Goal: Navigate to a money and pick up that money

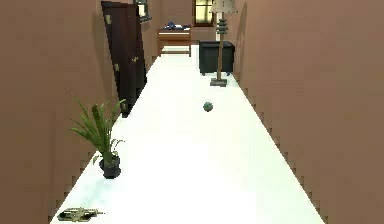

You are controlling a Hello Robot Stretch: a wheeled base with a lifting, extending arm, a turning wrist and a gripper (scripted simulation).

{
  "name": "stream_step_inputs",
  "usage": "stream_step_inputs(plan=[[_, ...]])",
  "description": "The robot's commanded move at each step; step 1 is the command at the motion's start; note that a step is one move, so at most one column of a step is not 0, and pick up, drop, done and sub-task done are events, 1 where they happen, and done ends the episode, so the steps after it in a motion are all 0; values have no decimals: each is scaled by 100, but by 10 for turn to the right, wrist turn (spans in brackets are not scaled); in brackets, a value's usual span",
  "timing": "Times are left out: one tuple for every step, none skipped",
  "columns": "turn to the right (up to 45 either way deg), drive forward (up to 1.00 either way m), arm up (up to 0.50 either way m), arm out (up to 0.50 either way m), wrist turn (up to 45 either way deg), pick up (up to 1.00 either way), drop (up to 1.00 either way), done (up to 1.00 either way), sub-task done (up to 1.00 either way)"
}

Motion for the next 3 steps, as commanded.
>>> stream_step_inputs(plan=[[90, 0, 0, 0, 0, 0, 0, 0, 0], [0, 0, 50, 0, 0, 0, 0, 0, 0], [0, 0, 38, 0, 0, 0, 0, 0, 0]])
